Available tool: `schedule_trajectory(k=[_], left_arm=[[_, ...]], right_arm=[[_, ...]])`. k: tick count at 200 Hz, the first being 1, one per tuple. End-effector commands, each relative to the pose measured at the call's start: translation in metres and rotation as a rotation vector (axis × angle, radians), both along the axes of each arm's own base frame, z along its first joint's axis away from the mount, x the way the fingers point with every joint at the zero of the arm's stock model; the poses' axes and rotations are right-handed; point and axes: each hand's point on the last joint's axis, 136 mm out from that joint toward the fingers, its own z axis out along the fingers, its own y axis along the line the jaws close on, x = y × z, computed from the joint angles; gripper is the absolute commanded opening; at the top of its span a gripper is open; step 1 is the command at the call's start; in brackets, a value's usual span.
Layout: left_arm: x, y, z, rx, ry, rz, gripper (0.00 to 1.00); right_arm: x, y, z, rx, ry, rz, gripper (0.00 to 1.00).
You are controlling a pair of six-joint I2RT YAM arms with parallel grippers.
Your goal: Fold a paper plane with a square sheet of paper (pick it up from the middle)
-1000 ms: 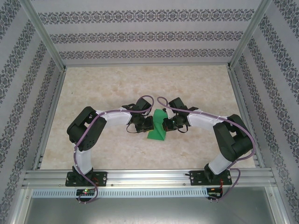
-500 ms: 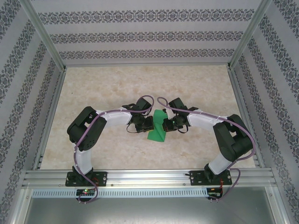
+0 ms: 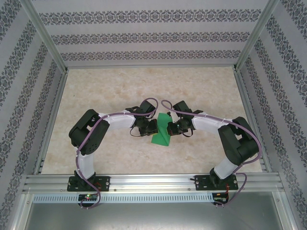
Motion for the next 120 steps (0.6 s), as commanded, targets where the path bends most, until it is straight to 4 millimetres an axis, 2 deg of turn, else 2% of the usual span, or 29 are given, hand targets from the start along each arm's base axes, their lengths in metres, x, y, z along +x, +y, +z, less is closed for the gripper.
schedule_trajectory(k=[1, 85, 120], left_arm=[[-0.012, 0.018, -0.029, 0.124, 0.036, -0.010, 0.00], [-0.011, 0.016, -0.028, 0.120, 0.033, -0.012, 0.00], [-0.008, 0.013, -0.024, 0.109, 0.017, -0.017, 0.00]], right_arm=[[-0.002, 0.003, -0.005, 0.000, 0.010, -0.009, 0.03], [-0.004, -0.001, -0.016, -0.039, 0.037, -0.005, 0.04], [-0.002, 0.003, -0.007, -0.011, 0.016, -0.005, 0.04]])
